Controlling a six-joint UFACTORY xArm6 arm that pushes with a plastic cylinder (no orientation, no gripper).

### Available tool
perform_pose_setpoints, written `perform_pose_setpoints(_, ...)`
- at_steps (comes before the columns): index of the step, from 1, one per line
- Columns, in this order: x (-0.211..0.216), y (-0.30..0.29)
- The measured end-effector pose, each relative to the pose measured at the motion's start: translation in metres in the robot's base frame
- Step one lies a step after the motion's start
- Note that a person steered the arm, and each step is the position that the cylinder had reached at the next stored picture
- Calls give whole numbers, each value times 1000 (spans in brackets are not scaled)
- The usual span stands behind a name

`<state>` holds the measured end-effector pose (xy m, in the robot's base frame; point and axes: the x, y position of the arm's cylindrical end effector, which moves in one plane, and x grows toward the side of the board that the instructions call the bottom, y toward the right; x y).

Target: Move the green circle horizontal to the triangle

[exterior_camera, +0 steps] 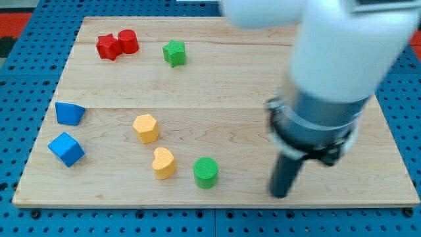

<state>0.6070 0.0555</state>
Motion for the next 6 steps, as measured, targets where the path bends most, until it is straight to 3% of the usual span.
perform_pose_setpoints(1, -11, -79)
perform_pose_setpoints(2, -55, -135)
perform_pose_setpoints(3, -103, -133)
perform_pose_setpoints(4, -95, -100)
perform_pose_setpoints(5, -51, -130)
perform_pose_setpoints(6, -51, -80)
